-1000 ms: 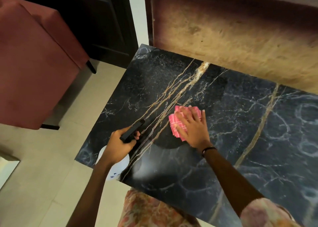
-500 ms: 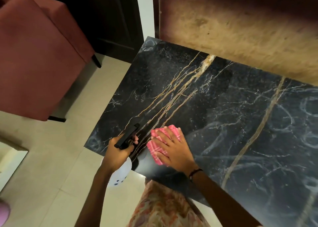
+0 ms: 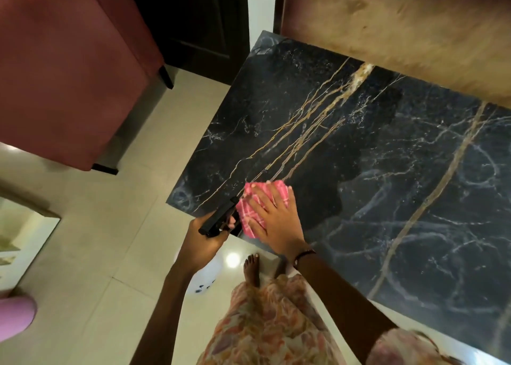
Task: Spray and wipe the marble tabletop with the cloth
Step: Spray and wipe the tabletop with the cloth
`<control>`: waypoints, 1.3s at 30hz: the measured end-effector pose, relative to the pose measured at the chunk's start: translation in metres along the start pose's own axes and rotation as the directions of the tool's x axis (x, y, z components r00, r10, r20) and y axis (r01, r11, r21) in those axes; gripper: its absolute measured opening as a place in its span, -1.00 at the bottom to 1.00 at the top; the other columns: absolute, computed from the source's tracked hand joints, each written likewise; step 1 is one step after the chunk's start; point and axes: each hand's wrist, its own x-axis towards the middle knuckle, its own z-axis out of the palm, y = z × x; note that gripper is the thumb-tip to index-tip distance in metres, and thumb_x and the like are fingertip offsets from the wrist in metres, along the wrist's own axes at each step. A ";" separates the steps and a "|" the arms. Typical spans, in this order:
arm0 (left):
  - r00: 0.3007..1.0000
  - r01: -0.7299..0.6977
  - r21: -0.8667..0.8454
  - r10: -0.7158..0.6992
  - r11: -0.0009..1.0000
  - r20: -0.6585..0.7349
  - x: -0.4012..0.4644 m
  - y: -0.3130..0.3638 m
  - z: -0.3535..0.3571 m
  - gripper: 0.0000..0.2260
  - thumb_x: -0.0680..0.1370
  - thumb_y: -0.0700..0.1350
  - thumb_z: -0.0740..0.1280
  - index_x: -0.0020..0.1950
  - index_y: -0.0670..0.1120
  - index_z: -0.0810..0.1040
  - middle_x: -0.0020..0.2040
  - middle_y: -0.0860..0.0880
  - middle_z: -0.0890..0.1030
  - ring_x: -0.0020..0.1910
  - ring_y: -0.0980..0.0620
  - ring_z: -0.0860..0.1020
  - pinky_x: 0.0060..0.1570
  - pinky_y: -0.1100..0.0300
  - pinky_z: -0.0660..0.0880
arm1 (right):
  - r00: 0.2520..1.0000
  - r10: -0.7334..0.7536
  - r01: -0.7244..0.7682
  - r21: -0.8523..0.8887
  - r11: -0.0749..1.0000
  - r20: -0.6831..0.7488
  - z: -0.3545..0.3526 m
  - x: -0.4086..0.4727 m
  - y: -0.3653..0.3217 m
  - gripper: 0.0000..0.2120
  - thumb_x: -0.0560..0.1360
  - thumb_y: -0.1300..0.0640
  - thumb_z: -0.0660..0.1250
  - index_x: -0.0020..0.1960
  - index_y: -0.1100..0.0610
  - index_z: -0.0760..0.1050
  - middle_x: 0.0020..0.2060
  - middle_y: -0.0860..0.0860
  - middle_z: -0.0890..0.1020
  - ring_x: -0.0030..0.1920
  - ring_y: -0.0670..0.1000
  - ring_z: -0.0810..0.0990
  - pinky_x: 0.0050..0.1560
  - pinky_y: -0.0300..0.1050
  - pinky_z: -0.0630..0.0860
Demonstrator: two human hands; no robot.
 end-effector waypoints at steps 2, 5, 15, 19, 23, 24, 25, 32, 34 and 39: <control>1.000 0.020 0.015 -0.020 1.000 -0.003 -0.005 -0.005 -0.004 -0.64 0.44 -0.49 0.26 -0.35 -0.05 0.49 -0.59 0.10 0.55 -0.63 0.15 0.42 -0.49 0.36 0.36 | 0.999 -0.052 0.052 0.005 0.999 -0.015 0.005 -0.031 0.003 -0.48 0.59 -0.25 -0.05 0.48 -0.07 0.20 0.49 0.03 0.29 0.50 0.18 0.18 0.42 0.41 0.02; 1.000 -0.003 0.025 0.002 1.000 0.030 -0.007 -0.013 -0.013 -0.74 0.45 -0.47 0.26 -0.14 -0.13 0.58 -0.54 0.16 0.56 -0.60 0.14 0.40 -0.50 0.36 0.35 | 0.999 -0.013 0.012 -0.020 1.000 -0.033 0.005 -0.060 0.031 -0.45 0.57 -0.28 -0.07 0.48 -0.08 0.18 0.48 0.04 0.28 0.51 0.15 0.13 0.39 0.35 0.08; 0.999 -0.030 0.046 0.029 0.999 0.020 -0.014 -0.025 -0.029 -0.77 0.43 -0.46 0.27 -0.10 -0.17 0.59 -0.46 -0.09 0.49 -0.53 -0.01 0.31 -0.44 0.20 0.34 | 0.983 0.182 -0.181 0.010 0.983 -0.005 0.000 0.027 -0.050 -0.44 0.57 -0.25 -0.11 0.51 -0.07 0.14 0.52 0.03 0.22 0.52 0.20 0.10 0.41 0.42 -0.06; 1.000 0.002 0.047 -0.002 0.999 0.016 -0.016 -0.026 -0.032 -0.78 0.43 -0.45 0.29 -0.02 -0.22 0.59 -0.51 -0.11 0.33 -0.57 0.07 0.30 -0.53 0.31 0.32 | 0.998 0.057 -0.056 0.091 0.994 -0.003 0.007 0.002 -0.078 -0.48 0.56 -0.23 -0.05 0.44 -0.05 0.26 0.46 0.02 0.34 0.50 0.19 0.20 0.44 0.42 -0.01; 0.996 -0.022 0.064 0.016 0.998 0.085 -0.013 -0.024 -0.033 -0.76 0.44 -0.45 0.27 -0.12 -0.15 0.59 -0.52 0.00 0.43 -0.56 0.06 0.28 -0.50 0.24 0.32 | 0.991 0.134 -0.134 0.033 0.990 0.022 0.014 -0.055 -0.041 -0.43 0.57 -0.31 -0.08 0.49 -0.09 0.21 0.49 0.01 0.29 0.52 0.15 0.15 0.42 0.38 0.00; 0.995 -0.030 0.071 0.023 0.997 0.099 -0.012 -0.023 -0.033 -0.76 0.45 -0.46 0.26 -0.12 -0.14 0.59 -0.50 0.05 0.49 -0.57 0.10 0.29 -0.51 0.27 0.32 | 0.983 0.182 -0.182 0.030 0.983 0.010 0.014 -0.069 -0.026 -0.42 0.57 -0.31 -0.11 0.49 -0.08 0.21 0.49 0.02 0.29 0.52 0.15 0.15 0.42 0.37 0.02; 0.993 -0.039 0.081 0.030 0.996 0.115 -0.011 -0.021 -0.031 -0.76 0.46 -0.46 0.26 -0.10 -0.15 0.59 -0.49 0.11 0.52 -0.58 0.11 0.32 -0.51 0.31 0.32 | 0.973 0.231 -0.231 0.032 0.972 -0.001 0.012 -0.082 -0.010 -0.41 0.57 -0.31 -0.12 0.49 -0.07 0.20 0.50 0.03 0.27 0.52 0.16 0.15 0.43 0.36 0.03; 0.982 -0.036 0.079 0.021 0.996 0.187 -0.008 0.001 -0.008 -0.76 0.46 -0.49 0.24 -0.04 -0.22 0.58 -0.49 0.22 0.58 -0.56 0.22 0.46 -0.49 0.47 0.35 | 0.848 0.530 -0.527 0.074 0.847 -0.025 -0.007 -0.043 0.049 -0.41 0.56 -0.28 -0.10 0.52 -0.06 0.15 0.52 0.03 0.21 0.52 0.19 0.14 0.42 0.42 0.02; 0.981 -0.039 0.076 0.023 0.996 0.195 -0.009 0.007 0.001 -0.78 0.47 -0.48 0.25 -0.06 -0.21 0.57 -0.50 0.19 0.57 -0.48 0.31 0.52 -0.44 0.50 0.40 | 0.841 0.541 -0.538 0.076 0.840 -0.022 -0.004 -0.025 0.035 -0.40 0.56 -0.27 -0.10 0.52 -0.06 0.15 0.53 0.05 0.20 0.51 0.21 0.14 0.41 0.43 -0.01; 0.975 -0.049 0.069 0.032 0.996 0.219 -0.008 0.017 0.025 -0.79 0.46 -0.49 0.24 -0.12 -0.23 0.57 -0.44 0.15 0.60 -0.49 0.30 0.50 -0.44 0.51 0.38 | 0.955 0.291 -0.286 0.090 0.954 -0.057 0.008 -0.068 -0.006 -0.45 0.57 -0.25 -0.01 0.50 -0.07 0.17 0.50 0.03 0.27 0.52 0.16 0.11 0.41 0.41 0.03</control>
